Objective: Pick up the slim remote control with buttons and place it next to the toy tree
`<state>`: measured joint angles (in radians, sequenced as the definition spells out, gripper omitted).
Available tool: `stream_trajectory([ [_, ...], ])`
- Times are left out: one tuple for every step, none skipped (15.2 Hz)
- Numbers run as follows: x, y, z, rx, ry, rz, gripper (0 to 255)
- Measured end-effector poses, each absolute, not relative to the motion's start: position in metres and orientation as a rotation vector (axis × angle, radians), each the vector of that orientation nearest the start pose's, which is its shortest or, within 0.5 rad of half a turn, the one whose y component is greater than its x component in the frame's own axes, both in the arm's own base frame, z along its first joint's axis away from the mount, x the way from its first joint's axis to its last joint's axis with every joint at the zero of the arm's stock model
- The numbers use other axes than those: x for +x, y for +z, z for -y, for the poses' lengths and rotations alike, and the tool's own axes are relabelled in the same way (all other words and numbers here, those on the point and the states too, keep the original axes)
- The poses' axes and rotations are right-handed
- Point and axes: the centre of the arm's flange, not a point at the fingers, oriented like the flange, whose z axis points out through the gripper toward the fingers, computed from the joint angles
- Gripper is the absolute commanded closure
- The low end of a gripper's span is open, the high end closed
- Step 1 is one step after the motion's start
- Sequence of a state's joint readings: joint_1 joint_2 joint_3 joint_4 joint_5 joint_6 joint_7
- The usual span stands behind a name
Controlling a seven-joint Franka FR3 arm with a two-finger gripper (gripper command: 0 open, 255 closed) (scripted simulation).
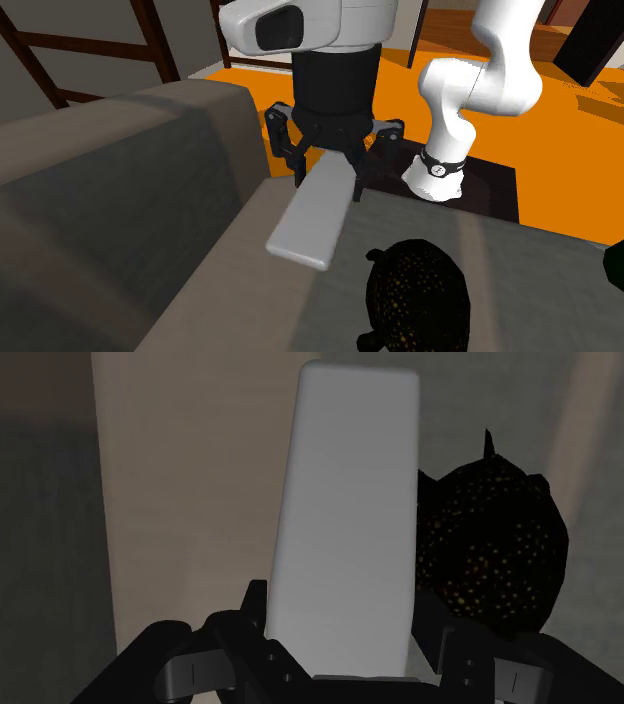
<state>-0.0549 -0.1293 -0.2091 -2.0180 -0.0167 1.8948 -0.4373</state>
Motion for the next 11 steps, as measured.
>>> stream_trajectory([
  [0.493, 0.509, 0.130, -3.120, -0.010, 0.282, 255],
  [0.485, 0.509, 0.119, -3.120, -0.011, 0.282, 255],
  [0.480, 0.506, 0.108, -3.120, -0.011, 0.282, 255],
  [0.472, 0.505, 0.098, -3.120, -0.010, 0.282, 255],
  [0.470, 0.506, 0.087, -3.119, -0.011, 0.282, 255],
  [0.465, 0.505, 0.075, -3.119, -0.011, 0.283, 255],
  [0.460, 0.507, 0.063, -3.119, -0.011, 0.283, 255],
  [0.453, 0.507, 0.051, -3.119, -0.011, 0.282, 255],
  [0.443, 0.507, 0.037, -3.120, -0.011, 0.283, 255],
  [0.437, 0.506, 0.027, -3.120, -0.011, 0.283, 255],
  [0.437, 0.504, 0.016, -3.120, -0.011, 0.282, 255],
])
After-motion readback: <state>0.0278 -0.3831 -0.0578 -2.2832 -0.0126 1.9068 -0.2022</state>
